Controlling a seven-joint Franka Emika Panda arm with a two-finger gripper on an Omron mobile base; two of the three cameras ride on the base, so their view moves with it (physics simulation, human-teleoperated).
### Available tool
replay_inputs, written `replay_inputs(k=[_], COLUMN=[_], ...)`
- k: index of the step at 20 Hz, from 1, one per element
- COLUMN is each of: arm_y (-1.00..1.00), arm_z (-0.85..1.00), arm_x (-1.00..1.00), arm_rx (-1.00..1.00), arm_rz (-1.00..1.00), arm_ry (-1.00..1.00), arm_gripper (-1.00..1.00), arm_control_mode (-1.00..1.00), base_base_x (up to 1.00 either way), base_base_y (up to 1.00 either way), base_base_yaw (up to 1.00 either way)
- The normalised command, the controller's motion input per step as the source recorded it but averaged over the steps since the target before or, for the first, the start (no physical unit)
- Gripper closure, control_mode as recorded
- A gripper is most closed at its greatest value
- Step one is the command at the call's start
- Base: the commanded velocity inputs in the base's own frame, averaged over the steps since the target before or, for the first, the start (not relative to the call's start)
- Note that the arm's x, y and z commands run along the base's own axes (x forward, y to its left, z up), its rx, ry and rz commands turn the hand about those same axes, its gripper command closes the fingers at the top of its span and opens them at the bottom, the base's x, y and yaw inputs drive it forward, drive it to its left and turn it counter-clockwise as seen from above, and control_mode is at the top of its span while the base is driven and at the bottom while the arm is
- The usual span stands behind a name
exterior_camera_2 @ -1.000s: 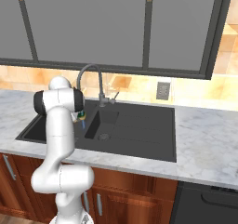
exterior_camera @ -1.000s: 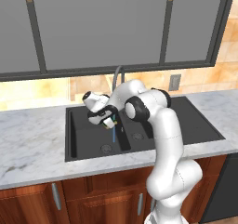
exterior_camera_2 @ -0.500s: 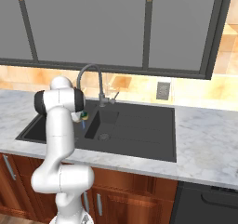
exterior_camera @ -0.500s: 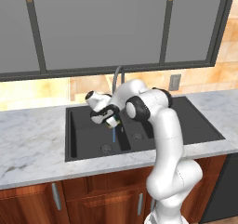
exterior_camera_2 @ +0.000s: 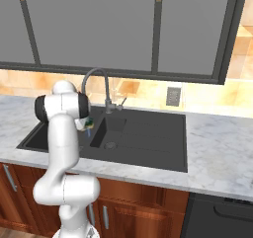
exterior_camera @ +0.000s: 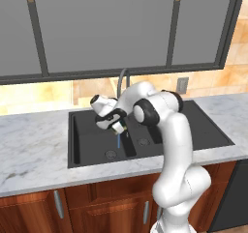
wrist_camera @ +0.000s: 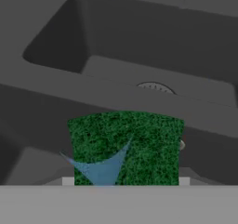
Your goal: Soak the sponge with water for a few seconds and then drop it inside the sink.
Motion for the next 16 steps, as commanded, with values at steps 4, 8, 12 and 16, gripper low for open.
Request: replay_inputs(k=[4, 8, 12, 16], arm_y=[0.08, 0.04, 0.09, 0.27], arm_z=[0.13, 0.29, 0.37, 0.4], arm_x=[-0.64, -0.56, -0.39, -0.28], arm_rx=[0.03, 0.02, 0.01, 0.07], arm_rz=[0.02, 0.01, 0.0, 0.09], arm_ry=[0.0, 0.0, 0.0, 0.01], arm_gripper=[1.0, 1.0, 1.0, 1.0], arm_control_mode=[-1.0, -1.0, -1.0, -1.0], base_base_x=[0.0, 0.0, 0.0, 0.0], base_base_y=[0.0, 0.0, 0.0, 0.0], base_base_yaw=[0.0, 0.0, 0.0, 0.0])
